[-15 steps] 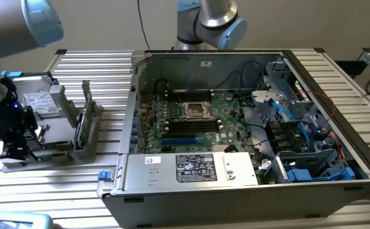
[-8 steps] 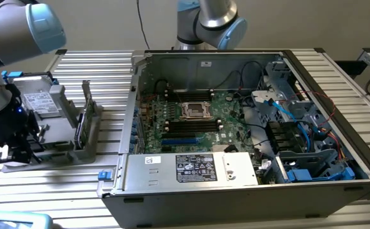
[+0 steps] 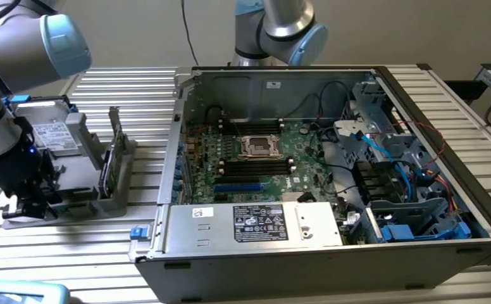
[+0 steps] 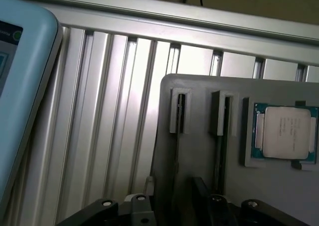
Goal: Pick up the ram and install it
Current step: 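Pick up the ram and move it above insertion slot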
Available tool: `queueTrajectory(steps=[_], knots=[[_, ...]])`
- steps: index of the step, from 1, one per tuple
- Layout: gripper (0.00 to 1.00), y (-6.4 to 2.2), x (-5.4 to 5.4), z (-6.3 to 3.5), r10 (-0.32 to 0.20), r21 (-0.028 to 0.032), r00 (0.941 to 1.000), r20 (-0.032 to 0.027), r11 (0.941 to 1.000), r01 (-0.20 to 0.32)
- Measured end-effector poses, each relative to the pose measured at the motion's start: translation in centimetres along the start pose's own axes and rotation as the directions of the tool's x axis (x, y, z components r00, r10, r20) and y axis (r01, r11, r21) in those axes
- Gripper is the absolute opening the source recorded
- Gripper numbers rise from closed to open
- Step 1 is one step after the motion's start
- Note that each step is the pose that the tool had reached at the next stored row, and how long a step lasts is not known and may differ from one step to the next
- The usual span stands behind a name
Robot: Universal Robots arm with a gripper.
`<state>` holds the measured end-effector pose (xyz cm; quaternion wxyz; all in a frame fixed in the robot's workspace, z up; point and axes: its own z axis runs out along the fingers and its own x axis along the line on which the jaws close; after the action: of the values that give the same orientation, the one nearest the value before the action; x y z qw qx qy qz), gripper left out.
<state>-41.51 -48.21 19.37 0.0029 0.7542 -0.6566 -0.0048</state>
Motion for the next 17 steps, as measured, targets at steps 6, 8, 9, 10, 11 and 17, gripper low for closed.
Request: queueTrajectory(steps=[6, 8, 9, 10, 11, 17], knots=[[0.42, 0.24, -0.05, 0.13, 0.000, 0.0016, 1.0000, -0.0001, 1.0000, 0.000], [0.42, 0.46, -0.08, 0.22, 0.000, 0.0048, 1.0000, -0.0005, 1.0000, 0.000], [0.40, 0.58, -0.09, 0.29, 0.000, 0.0067, 1.0000, -0.0007, 1.0000, 0.000], [0.34, 0.71, -0.11, 0.37, 0.000, 0.0087, 1.0000, -0.0011, 1.0000, 0.000], [0.27, 0.81, -0.13, 0.44, 0.000, 0.0105, 1.0000, -0.0013, 0.9999, 0.000], [0.15, 0.95, -0.14, 0.57, 0.000, 0.0136, 1.0000, -0.0018, 0.9999, 0.000]])
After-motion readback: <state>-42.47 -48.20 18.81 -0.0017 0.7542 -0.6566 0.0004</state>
